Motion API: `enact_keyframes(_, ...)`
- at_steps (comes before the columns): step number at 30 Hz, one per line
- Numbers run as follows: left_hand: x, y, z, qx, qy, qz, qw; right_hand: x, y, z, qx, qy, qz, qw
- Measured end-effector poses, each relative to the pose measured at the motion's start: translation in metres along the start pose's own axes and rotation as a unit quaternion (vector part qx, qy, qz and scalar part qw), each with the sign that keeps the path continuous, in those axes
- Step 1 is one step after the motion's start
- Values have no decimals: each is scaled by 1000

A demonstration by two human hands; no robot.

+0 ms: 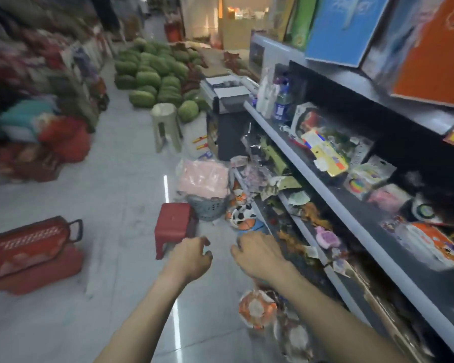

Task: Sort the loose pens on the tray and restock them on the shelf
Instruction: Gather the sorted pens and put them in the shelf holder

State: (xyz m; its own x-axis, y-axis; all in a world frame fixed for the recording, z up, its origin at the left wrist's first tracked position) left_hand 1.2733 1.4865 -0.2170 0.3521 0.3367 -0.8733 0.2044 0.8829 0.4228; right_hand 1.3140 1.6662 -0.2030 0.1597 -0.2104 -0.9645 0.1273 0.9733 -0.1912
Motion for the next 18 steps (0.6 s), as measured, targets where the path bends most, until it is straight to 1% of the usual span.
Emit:
enact_keyframes(5, -49, -115, -17, -52, 10, 14, 999, 27, -110, -70, -49, -26, -3, 998)
enact_keyframes(8, -71, -167, -32, -74, 12, 17, 997, 41, -158, -108, -76, -36, -4, 996)
enact_keyframes(14, -94, -246, -85, -128, -3, 27, 991, 60, -218, -191, -112, -67, 17, 991)
enact_keyframes(18, -105, -283, -138, -161, -23, 33, 986, 81, -245, -272, -141, -88, 30, 986)
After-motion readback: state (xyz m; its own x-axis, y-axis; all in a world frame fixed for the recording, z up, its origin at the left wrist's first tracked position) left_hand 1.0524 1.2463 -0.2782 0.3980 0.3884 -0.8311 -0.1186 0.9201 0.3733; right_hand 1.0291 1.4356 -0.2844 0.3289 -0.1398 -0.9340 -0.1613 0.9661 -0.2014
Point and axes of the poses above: each hand's wrist, its own z-axis away from the middle knuckle, its own x-axis out of the palm, y = z × x, the point moved 2 cm from there along -z, towards the middle knuckle, and after that the axes turned 2 degrees about x, right-handed, at the moved point
